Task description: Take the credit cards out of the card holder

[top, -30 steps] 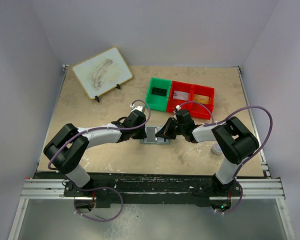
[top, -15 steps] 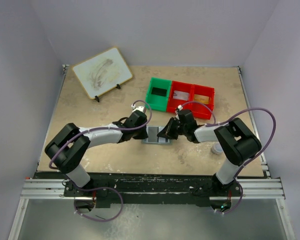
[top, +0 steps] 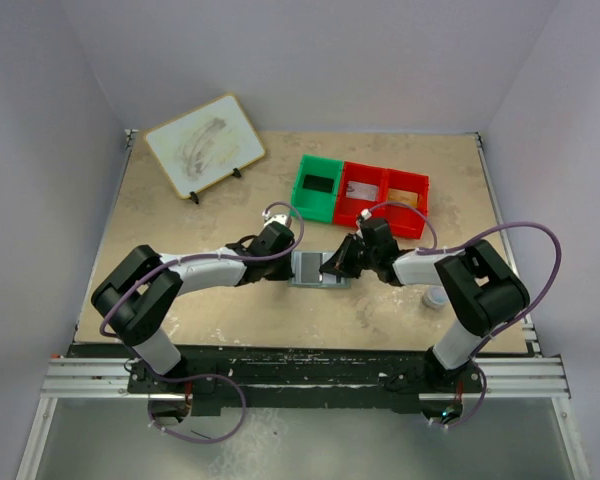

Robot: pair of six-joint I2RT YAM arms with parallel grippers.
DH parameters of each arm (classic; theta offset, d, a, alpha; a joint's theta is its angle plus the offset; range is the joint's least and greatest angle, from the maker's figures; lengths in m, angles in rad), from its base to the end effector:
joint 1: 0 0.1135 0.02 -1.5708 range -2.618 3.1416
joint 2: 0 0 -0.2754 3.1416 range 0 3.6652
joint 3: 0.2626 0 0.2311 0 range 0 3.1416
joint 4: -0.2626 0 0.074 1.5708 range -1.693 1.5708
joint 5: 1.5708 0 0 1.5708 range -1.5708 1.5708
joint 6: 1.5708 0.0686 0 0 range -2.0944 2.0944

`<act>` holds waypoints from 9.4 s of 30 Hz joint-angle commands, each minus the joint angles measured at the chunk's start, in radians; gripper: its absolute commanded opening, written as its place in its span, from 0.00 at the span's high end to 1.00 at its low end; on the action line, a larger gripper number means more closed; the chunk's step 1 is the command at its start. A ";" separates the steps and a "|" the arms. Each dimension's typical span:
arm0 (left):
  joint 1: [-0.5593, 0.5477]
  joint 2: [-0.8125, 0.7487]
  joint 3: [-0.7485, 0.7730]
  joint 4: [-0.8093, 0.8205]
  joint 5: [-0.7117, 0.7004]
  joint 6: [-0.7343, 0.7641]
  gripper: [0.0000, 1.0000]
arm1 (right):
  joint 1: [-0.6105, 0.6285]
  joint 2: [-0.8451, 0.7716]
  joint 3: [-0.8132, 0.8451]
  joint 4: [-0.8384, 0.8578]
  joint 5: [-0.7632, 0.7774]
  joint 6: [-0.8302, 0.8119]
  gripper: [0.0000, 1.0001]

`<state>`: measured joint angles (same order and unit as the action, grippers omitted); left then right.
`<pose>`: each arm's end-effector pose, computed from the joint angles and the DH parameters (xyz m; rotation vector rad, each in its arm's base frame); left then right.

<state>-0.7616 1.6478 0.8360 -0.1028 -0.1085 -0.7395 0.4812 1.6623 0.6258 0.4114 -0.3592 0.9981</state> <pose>0.2404 -0.2189 0.1548 -0.0189 2.5473 -0.4902 0.2747 0.1707 0.1453 0.4009 2.3949 1.1579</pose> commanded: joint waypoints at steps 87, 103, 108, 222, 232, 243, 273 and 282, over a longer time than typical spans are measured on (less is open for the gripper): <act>-0.013 0.079 0.125 -0.050 0.111 0.023 0.87 | -0.087 -0.075 -0.059 -0.047 -0.028 -0.093 1.00; -0.042 0.134 0.201 0.045 0.200 -0.013 0.76 | -0.087 -0.055 -0.075 0.000 -0.046 -0.076 1.00; -0.045 0.155 0.190 0.001 0.148 -0.015 0.77 | -0.087 -0.058 -0.072 -0.005 -0.049 -0.079 1.00; -0.111 0.198 0.135 -0.171 -0.140 -0.022 0.91 | -0.153 0.016 -0.147 0.245 -0.170 -0.035 0.97; -0.111 0.197 0.135 -0.174 -0.136 -0.008 0.92 | -0.226 -0.059 -0.142 0.087 -0.159 -0.157 0.99; -0.111 0.116 0.169 -0.153 -0.090 -0.023 0.78 | -0.233 -0.055 -0.147 0.097 -0.162 -0.131 0.95; -0.111 0.202 0.180 -0.035 0.036 0.013 0.83 | -0.231 -0.044 -0.165 0.195 -0.193 -0.091 0.86; -0.111 0.207 0.145 -0.040 0.026 0.004 0.90 | -0.230 -0.023 -0.171 0.297 -0.215 -0.053 0.79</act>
<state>-0.8772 1.8248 1.0286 -0.0441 -0.0410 -0.7639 0.2543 1.6318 0.4572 0.6395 -0.5461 0.9321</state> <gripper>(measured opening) 0.105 0.202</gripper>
